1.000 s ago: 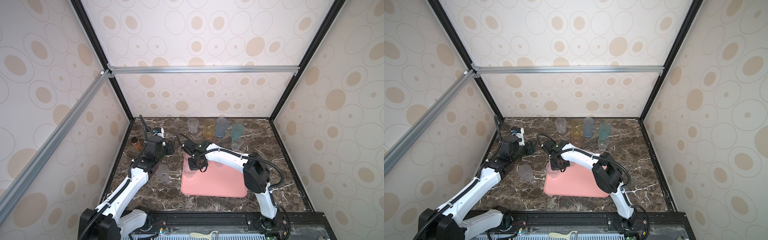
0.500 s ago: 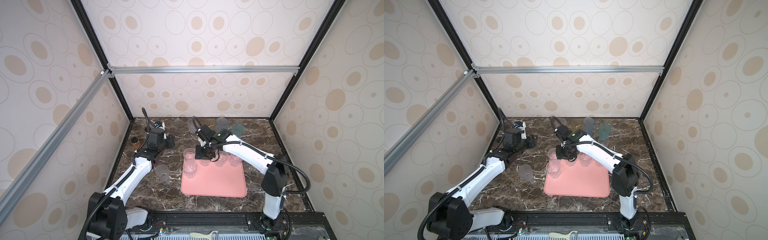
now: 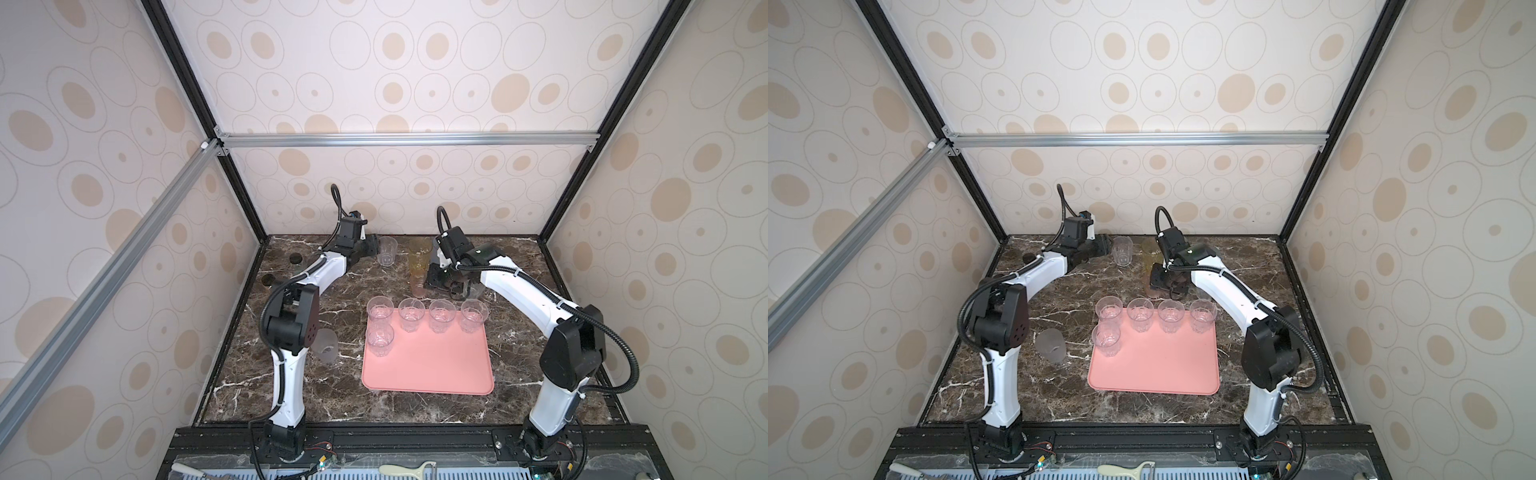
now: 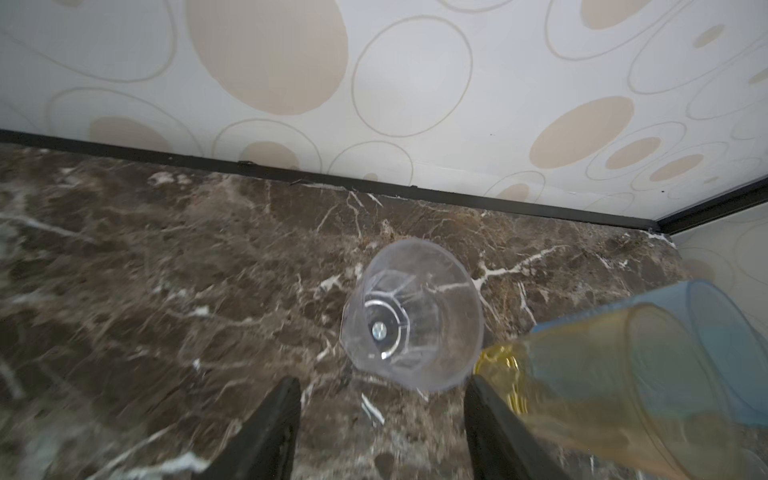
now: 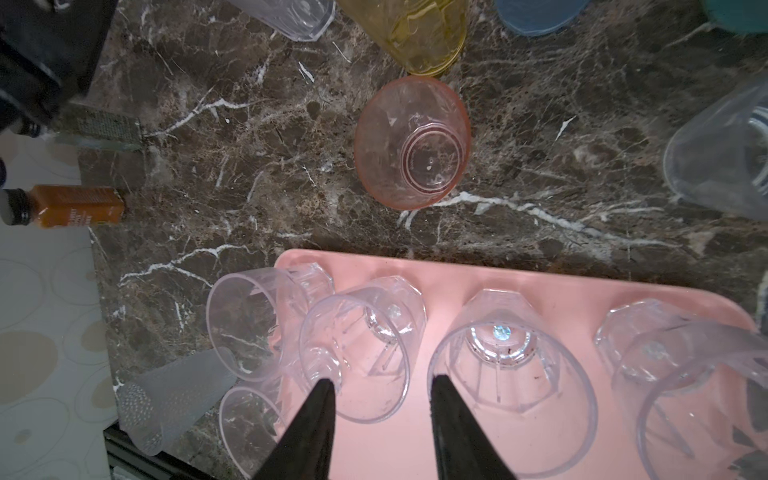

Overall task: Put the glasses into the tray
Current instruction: 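Open the right gripper and withdraw while the left reaches toward another clear glass, then grasp the upside-down clear glass near the back with the left gripper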

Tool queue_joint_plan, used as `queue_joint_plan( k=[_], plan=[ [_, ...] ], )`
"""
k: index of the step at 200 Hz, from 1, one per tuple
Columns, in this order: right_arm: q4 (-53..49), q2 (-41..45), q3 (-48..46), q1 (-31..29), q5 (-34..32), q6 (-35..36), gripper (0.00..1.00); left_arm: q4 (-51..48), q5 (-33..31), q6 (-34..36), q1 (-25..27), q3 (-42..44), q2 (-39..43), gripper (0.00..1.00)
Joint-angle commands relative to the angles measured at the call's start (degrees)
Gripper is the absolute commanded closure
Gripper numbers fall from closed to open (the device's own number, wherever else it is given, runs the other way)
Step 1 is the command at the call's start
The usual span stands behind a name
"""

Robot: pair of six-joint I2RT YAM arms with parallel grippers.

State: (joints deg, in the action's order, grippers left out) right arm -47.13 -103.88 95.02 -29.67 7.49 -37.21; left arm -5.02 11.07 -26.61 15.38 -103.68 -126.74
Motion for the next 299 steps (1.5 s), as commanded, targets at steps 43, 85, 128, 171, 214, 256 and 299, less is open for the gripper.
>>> queue_joint_plan(
  k=[43, 85, 128, 171, 214, 256, 299],
  plan=[
    [-0.68, -1.2, 1.3, -0.38, -3.85, 3.12, 0.6, -13.93, -4.65, 3.79, 0.49, -20.86, -11.55, 0.44],
    [0.11, -1.59, 1.43, -0.29, -3.88, 3.03, 0.6, -13.79, -4.33, 4.81, 1.49, -19.94, -11.78, 0.51],
    [0.97, -1.51, 0.4, -0.36, -3.79, 2.73, 0.6, -14.0, -4.15, 4.98, 1.54, -20.97, -13.66, 0.57],
    [1.69, -1.51, -0.9, -0.31, -3.33, 2.28, 0.6, -15.66, -4.45, 4.99, 1.84, -24.27, -16.1, 0.65],
    [2.13, -1.55, -1.75, -0.35, -3.25, 2.12, 0.61, -16.4, -6.05, 5.42, 2.11, -24.2, -15.71, 0.83],
    [2.06, -1.16, -0.9, -0.34, -3.24, 1.88, 0.61, -15.75, -7.24, 5.79, 1.98, -20.63, -10.87, 0.96],
    [0.85, 0.67, 4.56, -1.32, -3.69, 1.2, 0.61, -13.15, -8.42, 5.86, 2.03, -9.87, 0.83, 0.99]
  ],
)
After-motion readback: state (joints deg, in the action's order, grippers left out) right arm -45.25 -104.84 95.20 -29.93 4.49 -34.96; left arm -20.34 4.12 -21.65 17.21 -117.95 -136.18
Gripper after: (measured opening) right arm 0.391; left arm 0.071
